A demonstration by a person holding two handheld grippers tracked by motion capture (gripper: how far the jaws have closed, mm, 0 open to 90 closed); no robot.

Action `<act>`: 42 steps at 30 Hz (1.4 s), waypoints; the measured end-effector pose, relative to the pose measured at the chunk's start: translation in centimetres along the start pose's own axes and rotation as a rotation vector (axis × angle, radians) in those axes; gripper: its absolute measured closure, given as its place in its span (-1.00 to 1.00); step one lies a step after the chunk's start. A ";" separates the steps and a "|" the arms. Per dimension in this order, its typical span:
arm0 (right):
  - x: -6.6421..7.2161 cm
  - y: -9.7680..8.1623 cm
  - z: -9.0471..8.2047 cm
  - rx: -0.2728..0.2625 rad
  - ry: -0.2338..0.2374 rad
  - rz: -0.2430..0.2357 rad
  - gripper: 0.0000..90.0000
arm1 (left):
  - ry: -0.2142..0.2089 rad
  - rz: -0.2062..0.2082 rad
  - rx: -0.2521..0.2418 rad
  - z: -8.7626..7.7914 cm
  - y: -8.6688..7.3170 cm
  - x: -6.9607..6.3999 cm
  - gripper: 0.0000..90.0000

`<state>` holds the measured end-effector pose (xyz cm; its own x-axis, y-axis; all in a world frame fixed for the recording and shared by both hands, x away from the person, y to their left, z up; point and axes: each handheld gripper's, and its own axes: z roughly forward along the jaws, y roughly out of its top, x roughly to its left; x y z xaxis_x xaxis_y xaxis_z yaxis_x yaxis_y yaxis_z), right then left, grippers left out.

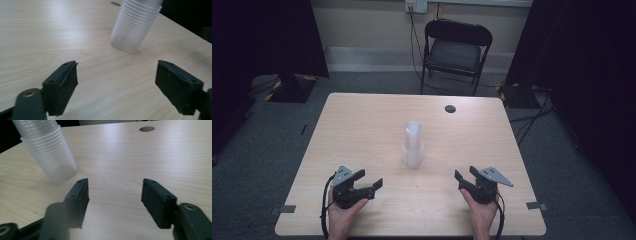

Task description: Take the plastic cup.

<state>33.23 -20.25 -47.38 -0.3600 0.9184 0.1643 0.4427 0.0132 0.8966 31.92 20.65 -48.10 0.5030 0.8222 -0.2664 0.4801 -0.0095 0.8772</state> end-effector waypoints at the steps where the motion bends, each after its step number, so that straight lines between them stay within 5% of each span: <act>1: 0.1 0.0 0.0 -0.005 0.001 -0.003 -0.12 | -0.010 0.002 0.002 0.0 0.0 0.0 -0.64; 15: 1.8 0.0 -0.2 0.023 0.098 -0.037 -0.05 | -0.050 0.049 -0.025 0.4 1.8 -0.9 -0.60; 25: 3.1 0.0 -1.1 0.012 0.127 -0.064 -0.08 | -0.083 0.109 -0.077 0.8 3.7 -2.4 -0.59; 42: 3.5 -0.1 -1.1 0.013 0.165 -0.070 -0.14 | -0.089 0.215 -0.070 3.2 7.0 -4.0 -0.47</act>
<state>31.05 -17.49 -46.46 -0.5198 0.8377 0.1676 0.4219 0.0811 0.9030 35.63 15.45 -42.16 0.6511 0.7520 -0.1023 0.3059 -0.1367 0.9422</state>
